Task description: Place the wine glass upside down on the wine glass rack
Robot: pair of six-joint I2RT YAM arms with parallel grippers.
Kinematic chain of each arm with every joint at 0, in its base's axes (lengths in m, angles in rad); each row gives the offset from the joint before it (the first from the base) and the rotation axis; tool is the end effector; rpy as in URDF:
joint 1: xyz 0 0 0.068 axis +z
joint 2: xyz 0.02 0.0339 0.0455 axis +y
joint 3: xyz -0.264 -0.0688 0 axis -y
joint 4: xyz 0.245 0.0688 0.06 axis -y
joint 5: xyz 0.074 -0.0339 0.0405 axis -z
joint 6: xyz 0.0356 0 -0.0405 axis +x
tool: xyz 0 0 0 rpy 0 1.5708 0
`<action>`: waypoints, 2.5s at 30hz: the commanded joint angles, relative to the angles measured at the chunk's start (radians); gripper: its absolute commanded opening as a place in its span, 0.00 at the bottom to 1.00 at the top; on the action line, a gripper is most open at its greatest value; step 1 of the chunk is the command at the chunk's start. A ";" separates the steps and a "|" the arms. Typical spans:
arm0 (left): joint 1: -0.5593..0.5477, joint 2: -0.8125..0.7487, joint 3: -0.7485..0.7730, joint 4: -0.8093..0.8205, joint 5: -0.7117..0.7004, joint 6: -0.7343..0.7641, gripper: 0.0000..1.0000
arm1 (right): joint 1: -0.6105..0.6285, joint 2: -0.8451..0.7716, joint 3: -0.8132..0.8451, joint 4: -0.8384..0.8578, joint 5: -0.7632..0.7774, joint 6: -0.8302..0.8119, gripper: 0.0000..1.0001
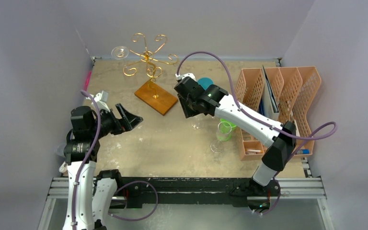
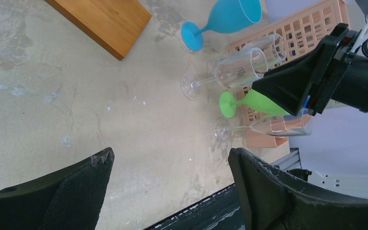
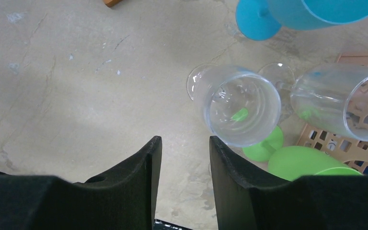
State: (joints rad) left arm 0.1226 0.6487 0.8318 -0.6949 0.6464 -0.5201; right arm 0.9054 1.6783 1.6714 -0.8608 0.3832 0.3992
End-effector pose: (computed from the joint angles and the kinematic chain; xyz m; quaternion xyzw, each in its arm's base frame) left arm 0.1306 -0.0055 0.3264 -0.1063 0.8272 -0.3633 0.4154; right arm 0.2345 0.2773 0.3526 -0.1673 0.9087 0.0631 0.3772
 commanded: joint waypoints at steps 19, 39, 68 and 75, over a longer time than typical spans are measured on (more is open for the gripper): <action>-0.023 0.053 -0.040 0.087 0.057 -0.039 0.88 | -0.085 0.088 0.039 0.000 -0.138 -0.034 0.24; -0.029 0.156 -0.252 0.247 0.099 -0.453 0.86 | -0.083 -0.039 -0.095 0.169 -0.196 -0.016 0.00; -0.032 0.217 -0.162 -0.055 -0.020 -1.051 0.69 | 0.256 -0.214 -0.389 0.939 -0.173 -0.233 0.00; -0.034 0.265 -0.158 -0.069 -0.015 -1.063 0.68 | 0.326 -0.183 -0.381 0.980 -0.126 -0.271 0.00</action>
State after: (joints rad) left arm 0.0952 0.9001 0.6559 -0.6258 0.6685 -1.4891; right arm 1.2098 1.5036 1.2739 0.0067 0.2073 0.1745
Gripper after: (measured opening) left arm 0.687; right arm 0.030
